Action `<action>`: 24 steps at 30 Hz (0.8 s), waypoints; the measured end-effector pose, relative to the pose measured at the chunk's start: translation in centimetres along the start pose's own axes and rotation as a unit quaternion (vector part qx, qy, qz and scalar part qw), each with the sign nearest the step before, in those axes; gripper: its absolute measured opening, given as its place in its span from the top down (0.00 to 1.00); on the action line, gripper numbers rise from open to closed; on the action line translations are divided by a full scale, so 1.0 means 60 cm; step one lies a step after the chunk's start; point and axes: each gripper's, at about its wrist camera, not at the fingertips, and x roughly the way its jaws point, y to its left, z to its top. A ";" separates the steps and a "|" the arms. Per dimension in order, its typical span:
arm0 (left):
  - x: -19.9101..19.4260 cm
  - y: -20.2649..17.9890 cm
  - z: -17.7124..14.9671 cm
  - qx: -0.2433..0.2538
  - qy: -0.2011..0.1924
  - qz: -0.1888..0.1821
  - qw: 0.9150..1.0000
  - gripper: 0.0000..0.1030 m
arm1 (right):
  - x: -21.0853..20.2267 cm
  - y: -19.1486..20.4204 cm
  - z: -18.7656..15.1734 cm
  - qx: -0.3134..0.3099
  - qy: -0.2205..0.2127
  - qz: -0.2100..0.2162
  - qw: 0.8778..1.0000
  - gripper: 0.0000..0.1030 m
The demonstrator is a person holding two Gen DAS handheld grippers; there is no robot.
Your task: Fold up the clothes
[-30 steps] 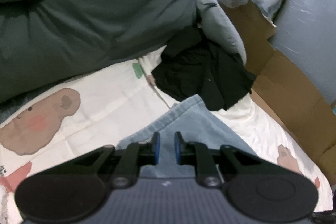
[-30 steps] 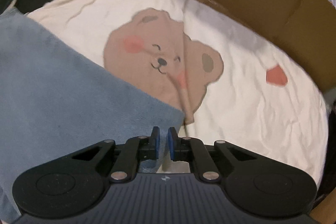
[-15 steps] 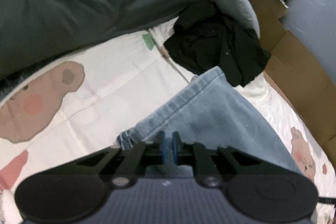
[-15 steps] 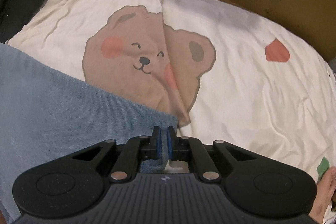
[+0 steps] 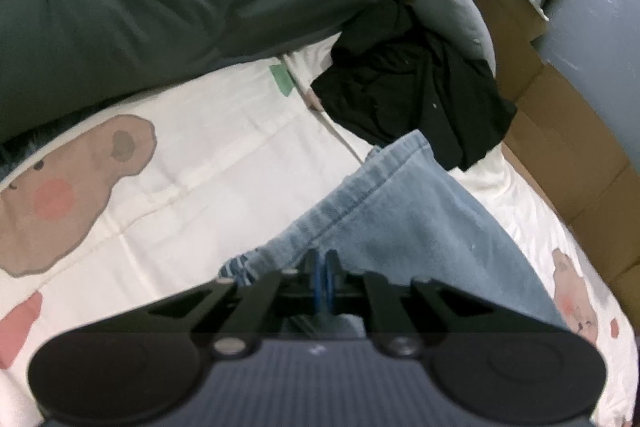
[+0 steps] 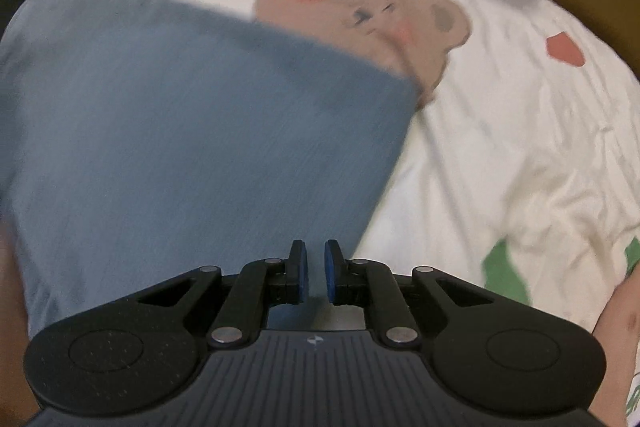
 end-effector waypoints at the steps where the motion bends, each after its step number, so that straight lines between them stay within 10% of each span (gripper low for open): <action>1: 0.000 0.001 0.000 0.000 0.000 -0.002 1.000 0.95 | -0.004 0.006 -0.010 -0.005 0.001 0.002 1.000 0.90; 24: 0.004 0.003 -0.005 -0.005 -0.003 -0.003 1.000 0.95 | -0.068 0.050 -0.122 0.000 0.038 0.037 0.999 0.90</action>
